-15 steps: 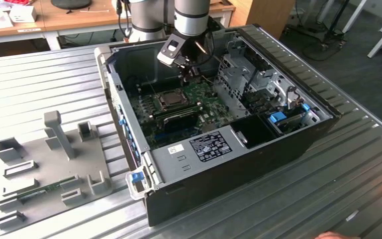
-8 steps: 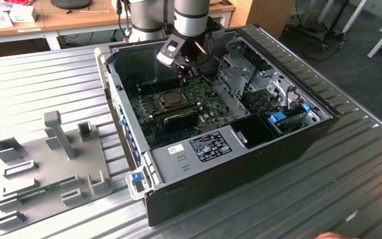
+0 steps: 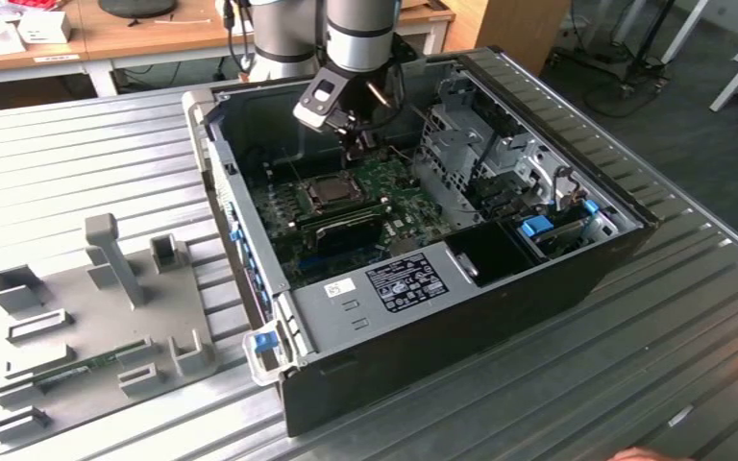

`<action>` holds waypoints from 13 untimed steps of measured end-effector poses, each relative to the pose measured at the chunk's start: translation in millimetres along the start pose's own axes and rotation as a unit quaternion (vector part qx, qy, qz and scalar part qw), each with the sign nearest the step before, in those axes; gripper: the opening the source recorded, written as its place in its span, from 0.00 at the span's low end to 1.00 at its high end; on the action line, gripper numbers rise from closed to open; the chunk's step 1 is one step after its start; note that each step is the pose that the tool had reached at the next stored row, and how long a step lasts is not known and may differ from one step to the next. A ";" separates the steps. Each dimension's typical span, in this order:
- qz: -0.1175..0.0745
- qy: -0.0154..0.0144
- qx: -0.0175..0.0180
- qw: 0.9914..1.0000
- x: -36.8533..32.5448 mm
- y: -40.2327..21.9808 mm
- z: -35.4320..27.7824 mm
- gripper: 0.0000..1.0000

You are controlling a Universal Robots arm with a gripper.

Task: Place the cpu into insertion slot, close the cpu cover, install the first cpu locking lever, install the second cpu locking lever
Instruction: 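Close the cpu cover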

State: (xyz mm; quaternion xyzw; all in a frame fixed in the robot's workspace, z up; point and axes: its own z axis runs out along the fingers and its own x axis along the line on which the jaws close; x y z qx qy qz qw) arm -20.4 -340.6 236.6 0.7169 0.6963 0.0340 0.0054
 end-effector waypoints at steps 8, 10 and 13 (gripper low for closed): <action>0.000 0.000 0.000 1.000 0.0 0.0 0.1 0.11; -0.005 0.000 0.000 1.000 0.1 -0.1 0.1 0.11; -0.022 0.001 0.001 1.000 0.0 0.0 0.1 0.11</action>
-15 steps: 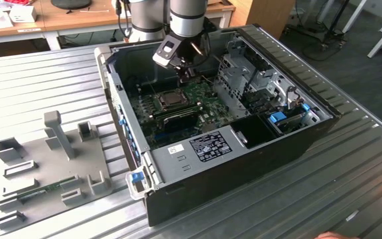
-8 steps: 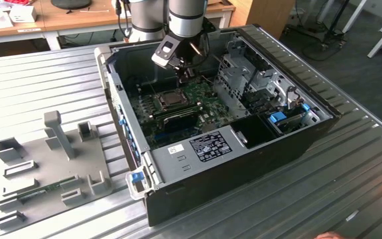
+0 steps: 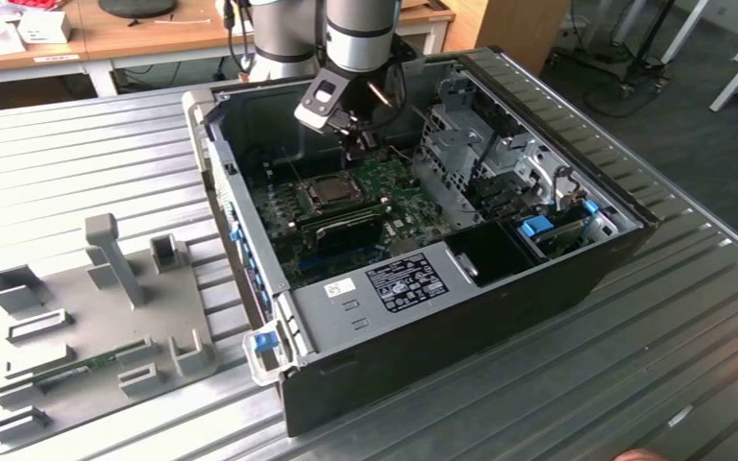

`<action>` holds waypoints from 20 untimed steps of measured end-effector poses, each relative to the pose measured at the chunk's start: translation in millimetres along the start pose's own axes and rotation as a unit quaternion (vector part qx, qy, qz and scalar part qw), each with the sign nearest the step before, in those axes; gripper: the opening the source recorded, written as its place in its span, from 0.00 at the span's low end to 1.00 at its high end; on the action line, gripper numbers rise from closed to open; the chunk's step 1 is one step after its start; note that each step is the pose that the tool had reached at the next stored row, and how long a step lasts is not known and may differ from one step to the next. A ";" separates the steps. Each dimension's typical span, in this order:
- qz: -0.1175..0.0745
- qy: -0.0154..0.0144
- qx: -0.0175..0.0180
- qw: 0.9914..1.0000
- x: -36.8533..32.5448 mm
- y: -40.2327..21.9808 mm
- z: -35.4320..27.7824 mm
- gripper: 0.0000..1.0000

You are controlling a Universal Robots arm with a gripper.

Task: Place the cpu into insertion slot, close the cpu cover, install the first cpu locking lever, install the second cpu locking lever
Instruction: 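Close the cpu cover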

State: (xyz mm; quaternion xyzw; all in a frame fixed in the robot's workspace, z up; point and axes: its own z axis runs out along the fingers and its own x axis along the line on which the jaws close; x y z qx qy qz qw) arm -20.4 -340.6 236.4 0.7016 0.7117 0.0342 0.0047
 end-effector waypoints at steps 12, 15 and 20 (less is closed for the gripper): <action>-0.012 0.001 0.000 1.000 0.0 0.0 0.0 0.11; -0.012 0.001 0.000 1.000 0.0 0.0 0.0 0.11; -0.028 0.002 0.001 1.000 0.0 0.0 0.0 0.11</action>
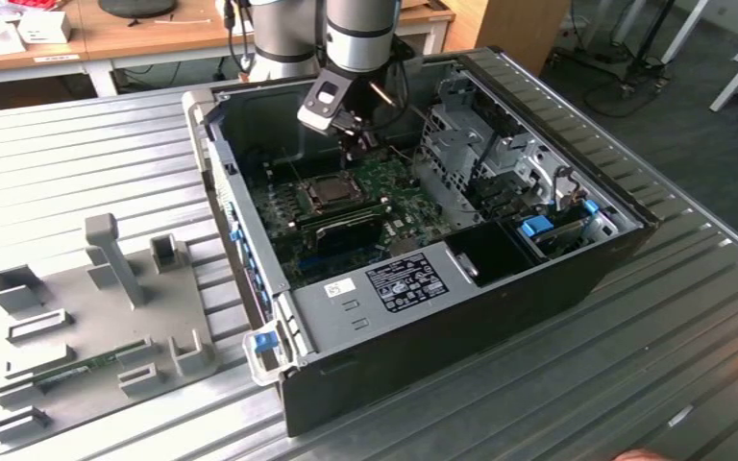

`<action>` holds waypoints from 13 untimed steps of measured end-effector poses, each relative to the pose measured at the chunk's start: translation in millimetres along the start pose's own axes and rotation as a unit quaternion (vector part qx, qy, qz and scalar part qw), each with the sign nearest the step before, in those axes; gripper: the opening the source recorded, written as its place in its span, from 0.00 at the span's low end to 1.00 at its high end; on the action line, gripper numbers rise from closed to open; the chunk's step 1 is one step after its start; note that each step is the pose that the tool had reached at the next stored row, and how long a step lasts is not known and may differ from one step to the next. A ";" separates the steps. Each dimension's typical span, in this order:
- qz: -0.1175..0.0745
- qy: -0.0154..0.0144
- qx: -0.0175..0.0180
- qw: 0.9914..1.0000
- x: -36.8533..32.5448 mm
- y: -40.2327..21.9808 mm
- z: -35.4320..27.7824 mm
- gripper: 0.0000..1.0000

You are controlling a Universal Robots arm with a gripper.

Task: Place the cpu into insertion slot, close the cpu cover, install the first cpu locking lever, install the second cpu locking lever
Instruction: 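Close the cpu cover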

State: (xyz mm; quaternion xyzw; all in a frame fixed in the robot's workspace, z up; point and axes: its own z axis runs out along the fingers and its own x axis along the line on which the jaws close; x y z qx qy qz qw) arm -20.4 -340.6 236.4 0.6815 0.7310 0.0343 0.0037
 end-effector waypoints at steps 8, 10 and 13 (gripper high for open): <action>-0.026 0.001 0.001 1.000 0.0 0.0 0.0 0.11; -0.026 0.001 0.001 1.000 0.0 0.0 0.0 0.11; -0.027 0.001 0.001 1.000 0.0 0.0 0.0 0.11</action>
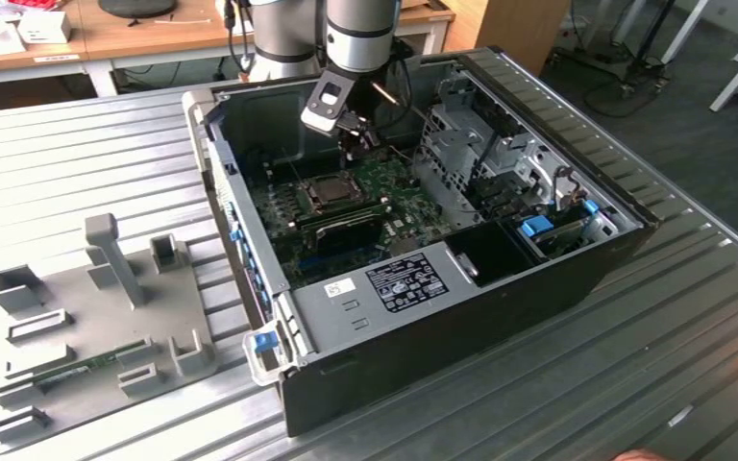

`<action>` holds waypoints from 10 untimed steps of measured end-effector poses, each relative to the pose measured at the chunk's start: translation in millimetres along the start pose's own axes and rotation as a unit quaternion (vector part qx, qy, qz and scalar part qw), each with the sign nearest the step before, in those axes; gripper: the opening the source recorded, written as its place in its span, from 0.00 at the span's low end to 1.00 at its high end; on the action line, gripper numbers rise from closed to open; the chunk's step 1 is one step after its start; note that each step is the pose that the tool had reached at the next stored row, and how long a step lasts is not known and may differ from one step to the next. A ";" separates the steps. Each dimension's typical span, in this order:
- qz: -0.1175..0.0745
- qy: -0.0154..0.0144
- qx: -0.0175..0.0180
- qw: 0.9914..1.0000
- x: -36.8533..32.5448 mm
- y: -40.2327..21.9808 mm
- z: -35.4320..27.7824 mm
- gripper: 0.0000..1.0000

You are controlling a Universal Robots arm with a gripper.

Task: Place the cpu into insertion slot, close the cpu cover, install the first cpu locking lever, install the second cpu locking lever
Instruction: 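Close the cpu cover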

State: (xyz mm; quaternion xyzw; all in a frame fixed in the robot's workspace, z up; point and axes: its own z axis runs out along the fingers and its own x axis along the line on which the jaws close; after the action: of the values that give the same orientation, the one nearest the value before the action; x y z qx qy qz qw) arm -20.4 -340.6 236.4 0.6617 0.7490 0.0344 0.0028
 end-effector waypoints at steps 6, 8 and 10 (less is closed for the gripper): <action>-0.028 0.002 0.001 1.000 0.0 0.0 0.0 0.11; -0.042 0.002 0.002 0.999 0.0 0.0 0.0 0.11; -0.048 0.003 0.002 0.999 0.0 0.0 0.0 0.11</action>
State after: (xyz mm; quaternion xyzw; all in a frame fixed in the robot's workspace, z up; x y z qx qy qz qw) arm -20.4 -340.6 236.4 0.6247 0.7801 0.0345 0.0012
